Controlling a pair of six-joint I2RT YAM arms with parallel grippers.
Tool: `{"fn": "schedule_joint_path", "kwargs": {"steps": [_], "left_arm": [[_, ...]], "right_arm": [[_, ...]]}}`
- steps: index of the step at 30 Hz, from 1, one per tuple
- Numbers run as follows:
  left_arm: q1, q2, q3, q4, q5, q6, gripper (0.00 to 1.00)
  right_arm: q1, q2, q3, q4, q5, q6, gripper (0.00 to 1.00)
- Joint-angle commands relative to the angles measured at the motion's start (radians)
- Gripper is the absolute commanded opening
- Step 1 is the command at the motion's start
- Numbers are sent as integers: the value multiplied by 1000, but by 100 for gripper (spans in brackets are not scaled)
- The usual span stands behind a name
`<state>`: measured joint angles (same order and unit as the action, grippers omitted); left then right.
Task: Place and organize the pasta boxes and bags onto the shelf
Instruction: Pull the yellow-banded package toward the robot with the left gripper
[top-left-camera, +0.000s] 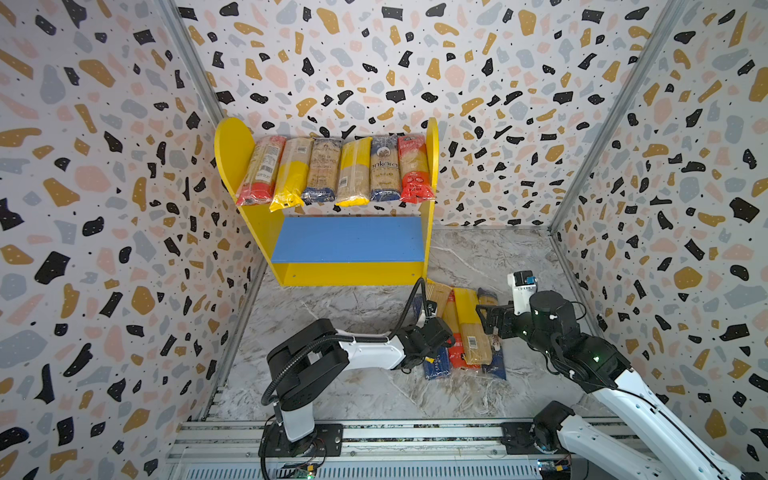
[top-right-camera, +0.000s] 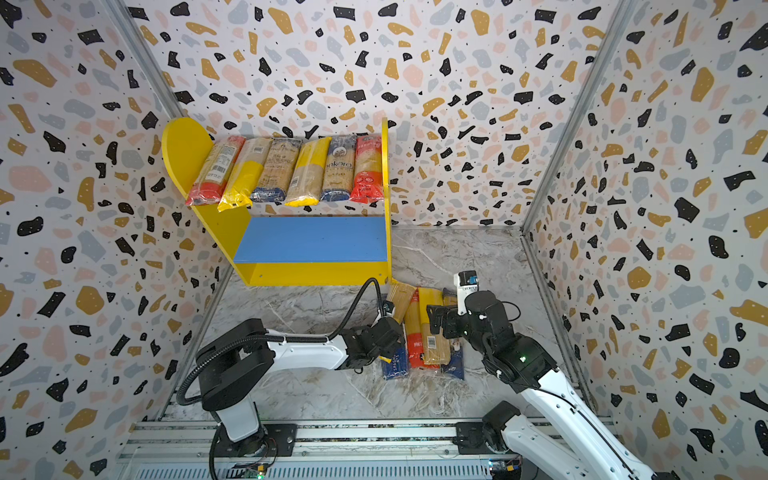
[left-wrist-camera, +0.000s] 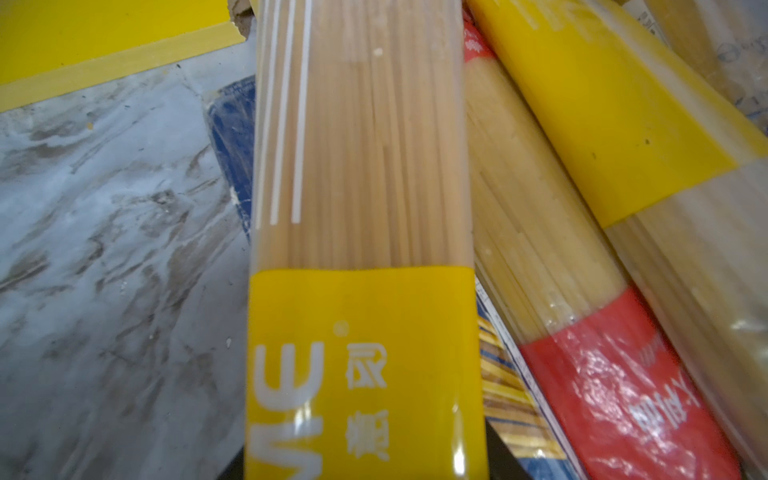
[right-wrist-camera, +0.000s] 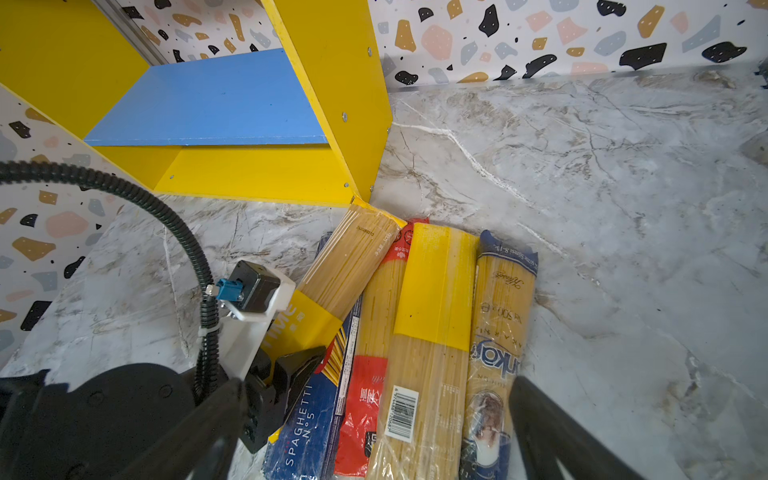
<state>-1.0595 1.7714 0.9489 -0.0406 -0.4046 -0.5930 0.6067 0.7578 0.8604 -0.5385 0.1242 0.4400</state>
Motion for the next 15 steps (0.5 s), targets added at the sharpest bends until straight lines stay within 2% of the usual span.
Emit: {"fn": "schedule_joint_path", "kwargs": {"steps": [1, 15], "left_arm": [[6, -32, -40, -75, -5, 52, 0], [35, -210, -151, 60, 36, 116, 0]], "right_arm": [[-3, 6, 52, 2, 2, -10, 99], [-3, 59, 89, 20, -21, -14, 99]]}}
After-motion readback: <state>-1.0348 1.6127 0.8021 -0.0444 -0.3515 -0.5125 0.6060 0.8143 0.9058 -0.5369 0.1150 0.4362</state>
